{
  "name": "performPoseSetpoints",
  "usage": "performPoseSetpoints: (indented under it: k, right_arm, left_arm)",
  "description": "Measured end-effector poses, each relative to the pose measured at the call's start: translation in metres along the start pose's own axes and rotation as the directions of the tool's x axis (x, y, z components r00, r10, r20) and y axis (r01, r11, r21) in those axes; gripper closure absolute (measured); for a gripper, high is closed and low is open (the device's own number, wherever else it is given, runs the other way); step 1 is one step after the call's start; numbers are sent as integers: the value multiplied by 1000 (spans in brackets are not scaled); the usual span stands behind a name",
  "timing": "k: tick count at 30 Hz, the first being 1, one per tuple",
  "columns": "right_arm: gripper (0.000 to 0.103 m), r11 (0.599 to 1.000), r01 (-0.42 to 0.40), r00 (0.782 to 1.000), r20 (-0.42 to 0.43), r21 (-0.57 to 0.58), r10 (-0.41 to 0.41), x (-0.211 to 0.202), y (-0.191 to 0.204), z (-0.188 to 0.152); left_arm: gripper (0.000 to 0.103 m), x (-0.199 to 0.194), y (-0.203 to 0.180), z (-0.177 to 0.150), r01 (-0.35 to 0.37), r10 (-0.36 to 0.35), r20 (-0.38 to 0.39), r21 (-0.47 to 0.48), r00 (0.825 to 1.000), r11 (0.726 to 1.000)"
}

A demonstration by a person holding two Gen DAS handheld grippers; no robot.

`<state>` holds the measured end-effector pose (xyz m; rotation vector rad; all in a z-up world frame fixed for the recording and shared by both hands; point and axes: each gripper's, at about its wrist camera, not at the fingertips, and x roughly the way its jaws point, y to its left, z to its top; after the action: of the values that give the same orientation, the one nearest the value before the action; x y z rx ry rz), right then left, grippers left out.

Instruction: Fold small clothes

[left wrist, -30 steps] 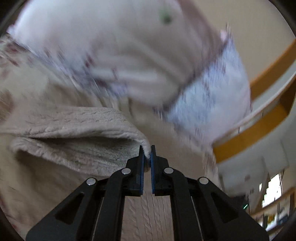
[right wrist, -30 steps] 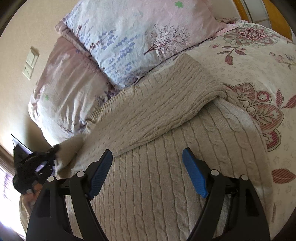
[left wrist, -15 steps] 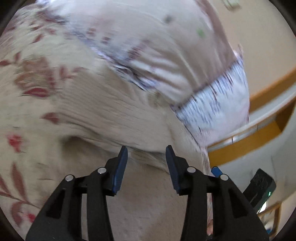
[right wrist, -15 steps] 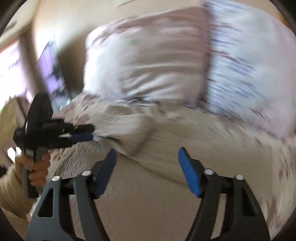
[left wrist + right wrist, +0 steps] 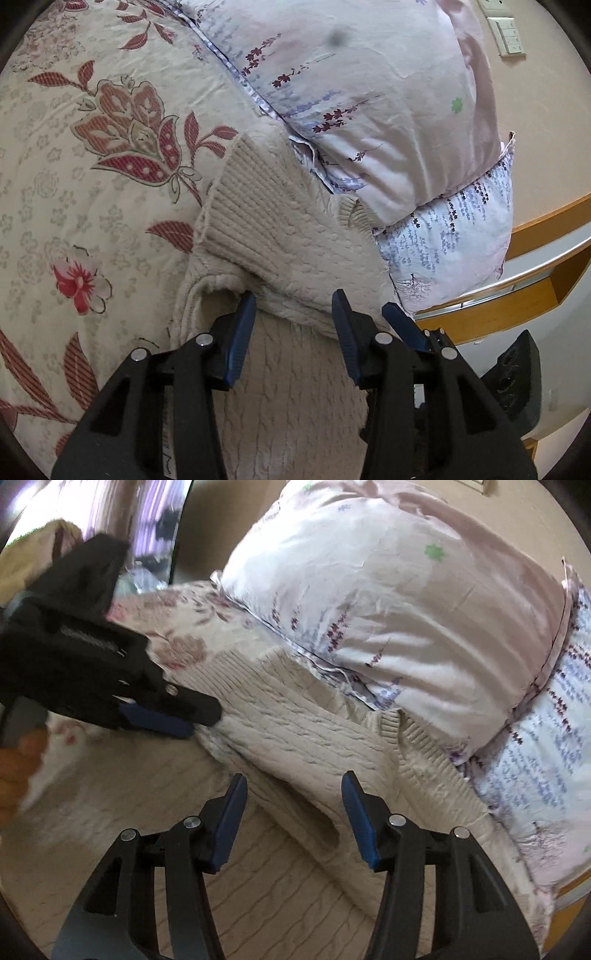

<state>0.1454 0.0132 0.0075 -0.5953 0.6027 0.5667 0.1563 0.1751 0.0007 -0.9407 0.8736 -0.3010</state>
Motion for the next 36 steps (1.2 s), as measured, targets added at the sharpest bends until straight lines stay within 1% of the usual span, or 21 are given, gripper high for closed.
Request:
performPoseSetpoints:
  k: [4, 6, 7, 10, 12, 15, 16, 17, 18, 20, 21, 23, 24, 25, 27, 28, 30, 31, 33, 35, 36]
  right_arm:
    - [57, 999, 44, 999, -15, 10, -44, 10, -3, -1]
    - [76, 998, 66, 998, -18, 12, -66, 14, -2, -1]
    - [91, 997, 77, 997, -30, 29, -76, 17, -4, -2]
    - [94, 987, 54, 999, -8, 153, -53, 9, -21, -6]
    - [94, 954, 52, 998, 15, 295, -59, -5, -46, -12]
    - [94, 797, 21, 998, 35, 604, -53, -33, -104, -39]
    - [94, 707, -7, 999, 39, 707, -29, -41, -125, -54]
    - [94, 596, -10, 1000, 20, 803, -9, -47, -147, -76]
    - [94, 532, 3, 1000, -2, 846, -2, -51, -159, -91]
    - [91, 452, 64, 997, -73, 889, 4, -55, -175, -117]
    - [90, 431, 79, 996, -93, 899, 10, -57, -179, -125]
    - [76, 402, 129, 991, -134, 906, -15, -64, -186, -135]
    - [72, 403, 129, 991, -127, 906, -32, -69, -188, -136]
    - [65, 426, 139, 990, -119, 894, -72, -76, -190, -133]
    - [63, 493, 174, 983, -118, 852, -142, -85, -187, -122]
    - [63, 548, 174, 981, -97, 818, -166, -90, -182, -115]
    - [63, 662, 98, 991, -14, 743, -132, -95, -170, -98]
    - [63, 756, 48, 995, 39, 653, -97, -98, -155, -85]
    - [63, 875, 45, 994, 65, 482, -87, -100, -129, -63]
    - [63, 956, 81, 993, 58, 283, -101, -94, -96, -46]
    - [63, 972, 91, 993, 48, 218, -104, -90, -85, -42]
  left_arm:
    - [60, 1, 1, 0, -6, 6, 1, 8, 1000, 1000]
    - [60, 2, 1, 0, -10, 10, 1, 10, 1000, 1000]
    - [59, 2, 1, 0, -11, 11, 1, 12, 1000, 1000]
    - [56, 2, -1, -1, -15, 15, 0, 20, 1000, 1000]
    - [54, 1, -2, -1, -18, 18, 2, 24, 1000, 1000]
    - [53, 1, -1, -1, -17, 17, 1, 26, 1000, 1000]
    - [53, 1, -2, -1, -17, 17, 0, 28, 1000, 999]
    - [53, 1, -2, -1, -19, 19, 0, 31, 1000, 999]
    - [53, 2, -2, -2, -17, 18, -6, 35, 1000, 999]
    - [53, 4, -4, -2, -23, 23, -16, 49, 1000, 999]
    - [53, 5, -5, -3, -27, 28, -15, 55, 1000, 998]
    - [53, 6, -5, -3, -30, 31, -16, 63, 999, 998]
    - [53, 6, -4, -3, -29, 30, -16, 59, 999, 998]
    - [53, 6, -4, -2, -27, 28, -17, 58, 999, 998]
    - [53, 6, -3, -2, -24, 25, -17, 57, 1000, 998]
    - [53, 6, -4, -2, -25, 26, -17, 59, 999, 998]
    - [53, 7, -4, -2, -26, 27, -17, 58, 999, 998]
    - [53, 7, -4, -2, -26, 27, -18, 58, 999, 998]
    - [53, 6, -5, -2, -26, 27, -19, 58, 999, 998]
    - [53, 6, -5, -2, -25, 26, -20, 57, 999, 998]
    - [53, 6, -5, -2, -23, 25, -20, 55, 999, 998]
